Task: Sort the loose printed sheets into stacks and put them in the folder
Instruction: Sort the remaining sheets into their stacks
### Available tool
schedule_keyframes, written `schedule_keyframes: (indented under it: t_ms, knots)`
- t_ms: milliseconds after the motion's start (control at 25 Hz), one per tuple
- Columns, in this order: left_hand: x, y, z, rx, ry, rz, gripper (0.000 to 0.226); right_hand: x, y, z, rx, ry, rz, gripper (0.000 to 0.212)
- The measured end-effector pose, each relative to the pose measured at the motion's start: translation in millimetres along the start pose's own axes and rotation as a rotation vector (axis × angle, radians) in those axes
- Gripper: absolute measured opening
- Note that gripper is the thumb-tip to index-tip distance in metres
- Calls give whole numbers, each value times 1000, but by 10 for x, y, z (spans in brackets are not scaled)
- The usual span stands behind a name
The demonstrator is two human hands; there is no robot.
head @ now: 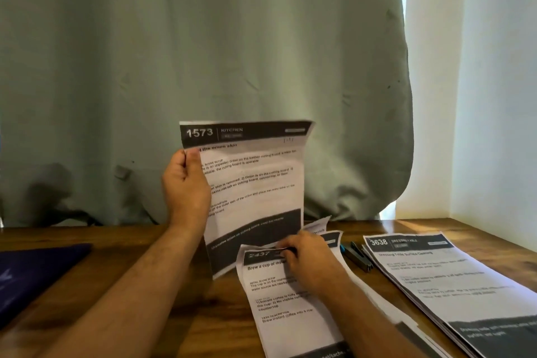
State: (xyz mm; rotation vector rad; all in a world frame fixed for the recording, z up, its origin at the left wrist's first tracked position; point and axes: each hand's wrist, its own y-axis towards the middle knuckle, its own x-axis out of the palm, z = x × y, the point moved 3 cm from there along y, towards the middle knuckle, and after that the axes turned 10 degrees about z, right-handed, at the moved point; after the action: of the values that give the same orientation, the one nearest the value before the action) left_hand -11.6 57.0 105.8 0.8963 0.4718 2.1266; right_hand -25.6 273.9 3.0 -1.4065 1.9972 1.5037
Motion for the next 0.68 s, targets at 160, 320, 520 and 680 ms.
schedule_keyframes:
  t_ms: [160, 320, 520, 680]
  knots:
    - [15, 198, 472, 117, -56, 31, 23, -33, -30, -31, 35, 136, 28, 47]
    - [26, 316, 862, 173, -120, 60, 25, -166, -40, -139, -49, 186, 151, 23]
    - [-35, 464, 1313, 186, -187, 107, 28, -523, -63, -327, -244, 236, 415, 13]
    - [-50, 567, 1410, 84, -190, 113, 29, -920, -59, -475, -370, 391, 615, 16]
